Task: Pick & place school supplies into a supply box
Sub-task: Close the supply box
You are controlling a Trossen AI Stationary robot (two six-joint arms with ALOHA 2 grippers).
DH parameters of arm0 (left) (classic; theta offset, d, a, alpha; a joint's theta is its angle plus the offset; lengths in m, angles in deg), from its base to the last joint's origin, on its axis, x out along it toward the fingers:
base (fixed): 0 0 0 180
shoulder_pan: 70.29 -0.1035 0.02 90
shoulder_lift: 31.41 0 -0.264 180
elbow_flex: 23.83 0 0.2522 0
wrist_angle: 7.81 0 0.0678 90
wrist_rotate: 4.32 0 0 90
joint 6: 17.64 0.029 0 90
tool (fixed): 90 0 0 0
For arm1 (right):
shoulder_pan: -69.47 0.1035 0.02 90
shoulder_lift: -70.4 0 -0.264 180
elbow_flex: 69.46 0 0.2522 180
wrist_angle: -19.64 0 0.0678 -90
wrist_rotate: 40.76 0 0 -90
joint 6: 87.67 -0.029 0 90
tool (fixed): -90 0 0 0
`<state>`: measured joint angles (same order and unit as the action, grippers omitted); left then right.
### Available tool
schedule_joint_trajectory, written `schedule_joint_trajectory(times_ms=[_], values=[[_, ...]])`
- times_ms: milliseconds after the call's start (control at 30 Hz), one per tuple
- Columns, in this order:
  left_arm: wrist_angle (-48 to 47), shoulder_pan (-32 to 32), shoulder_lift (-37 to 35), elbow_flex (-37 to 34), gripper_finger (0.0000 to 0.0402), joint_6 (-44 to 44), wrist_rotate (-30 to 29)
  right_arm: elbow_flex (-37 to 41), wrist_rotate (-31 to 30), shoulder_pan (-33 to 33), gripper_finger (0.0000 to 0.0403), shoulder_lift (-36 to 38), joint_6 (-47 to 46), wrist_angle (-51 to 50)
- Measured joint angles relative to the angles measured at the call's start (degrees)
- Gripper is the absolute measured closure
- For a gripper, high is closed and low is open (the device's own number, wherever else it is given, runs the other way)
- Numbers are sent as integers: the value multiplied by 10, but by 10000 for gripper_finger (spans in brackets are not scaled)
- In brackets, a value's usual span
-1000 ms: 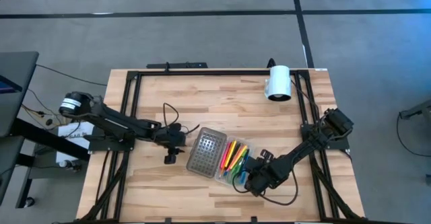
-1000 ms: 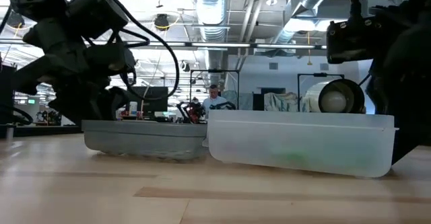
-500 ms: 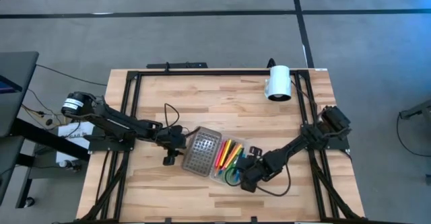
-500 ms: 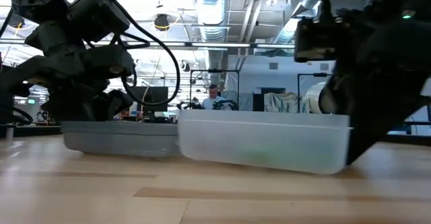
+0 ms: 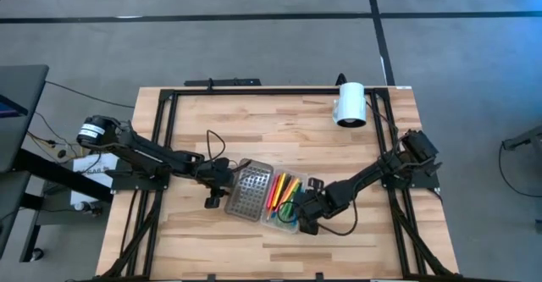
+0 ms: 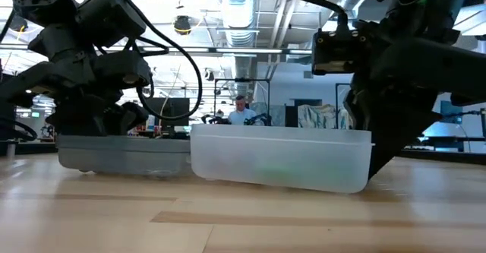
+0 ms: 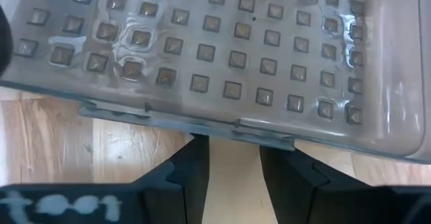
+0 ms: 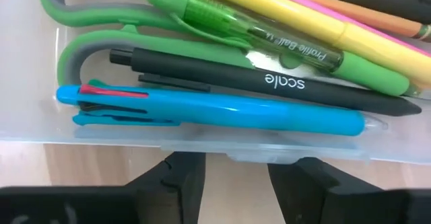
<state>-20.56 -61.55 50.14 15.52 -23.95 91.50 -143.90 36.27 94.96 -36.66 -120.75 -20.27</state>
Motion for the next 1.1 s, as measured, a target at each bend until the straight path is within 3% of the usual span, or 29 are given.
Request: schedule_joint_trajectory(times_ms=[267,700,1100], values=[[-14,0,-41,-2,278,-12,15,0,-6,-2,279,0,6,1],[-59,0,-146,-2,278,-7,-16,0,-6,-2,280,0,8,4],[-23,0,-152,-1,278,-4,-23,0,-4,-14,280,0,21,28]])
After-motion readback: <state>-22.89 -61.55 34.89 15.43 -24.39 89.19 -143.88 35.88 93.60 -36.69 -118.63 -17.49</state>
